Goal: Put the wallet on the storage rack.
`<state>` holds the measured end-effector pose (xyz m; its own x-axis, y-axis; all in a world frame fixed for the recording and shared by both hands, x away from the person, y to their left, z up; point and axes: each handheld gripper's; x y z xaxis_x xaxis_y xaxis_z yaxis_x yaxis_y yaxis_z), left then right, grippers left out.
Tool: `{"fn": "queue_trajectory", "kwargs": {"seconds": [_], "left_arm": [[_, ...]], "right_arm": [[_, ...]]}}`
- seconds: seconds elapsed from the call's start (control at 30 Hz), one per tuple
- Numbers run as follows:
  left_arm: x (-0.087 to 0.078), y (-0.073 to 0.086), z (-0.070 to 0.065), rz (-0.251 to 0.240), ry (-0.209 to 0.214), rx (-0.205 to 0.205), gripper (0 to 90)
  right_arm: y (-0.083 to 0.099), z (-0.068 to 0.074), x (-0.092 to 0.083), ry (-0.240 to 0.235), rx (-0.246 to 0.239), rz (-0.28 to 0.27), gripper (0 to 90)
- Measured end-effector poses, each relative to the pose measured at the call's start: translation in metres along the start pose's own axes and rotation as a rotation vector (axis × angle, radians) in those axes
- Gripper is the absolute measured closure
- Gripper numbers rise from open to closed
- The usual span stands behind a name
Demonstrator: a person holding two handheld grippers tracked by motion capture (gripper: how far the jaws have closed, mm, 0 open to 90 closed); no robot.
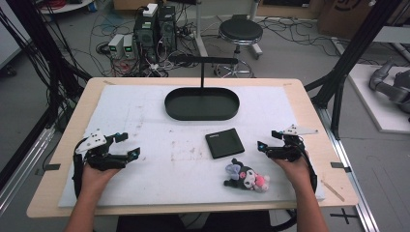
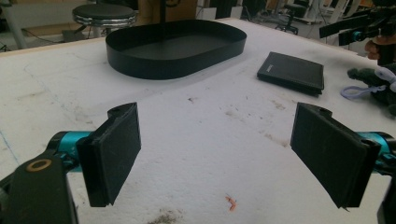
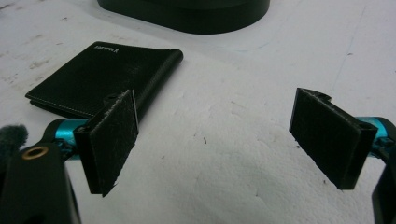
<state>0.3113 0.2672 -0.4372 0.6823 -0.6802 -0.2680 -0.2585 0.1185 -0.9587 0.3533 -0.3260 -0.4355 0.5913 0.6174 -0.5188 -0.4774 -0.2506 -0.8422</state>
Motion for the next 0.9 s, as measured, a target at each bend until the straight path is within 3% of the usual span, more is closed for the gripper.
{"fn": "queue_trajectory", "kwargs": {"seconds": [0.17, 0.5, 0.57, 0.67, 0.9], "left_arm": [[-0.003, -0.001, 0.002, -0.012, -0.010, -0.011, 16.2], [0.000, 0.002, -0.001, 0.011, 0.000, -0.006, 16.2], [0.000, 0.002, 0.000, 0.009, -0.006, -0.013, 16.2], [-0.001, 0.001, 0.000, 0.007, -0.010, -0.010, 16.2], [-0.002, 0.002, 0.000, -0.007, -0.002, -0.001, 16.2]], "right_arm": [[0.000, -0.003, 0.000, -0.002, 0.012, 0.005, 15.9], [-0.005, 0.003, 0.004, -0.051, 0.003, 0.032, 15.9], [-0.013, 0.002, 0.008, -0.054, 0.001, 0.042, 16.0], [-0.029, 0.001, 0.026, -0.112, 0.016, 0.078, 16.0], [-0.042, 0.005, 0.056, -0.175, 0.046, 0.159, 15.9]]}}
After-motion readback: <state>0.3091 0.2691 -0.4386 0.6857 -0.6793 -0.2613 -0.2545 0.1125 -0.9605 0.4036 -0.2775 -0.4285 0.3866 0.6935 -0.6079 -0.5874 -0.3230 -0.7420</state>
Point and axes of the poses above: each handheld gripper's, and its own axes: x roughly forward along the jaws, y roughly out of its underside, z roughly to its left, and after that the axes turned 4 degrees about -y, right-handed
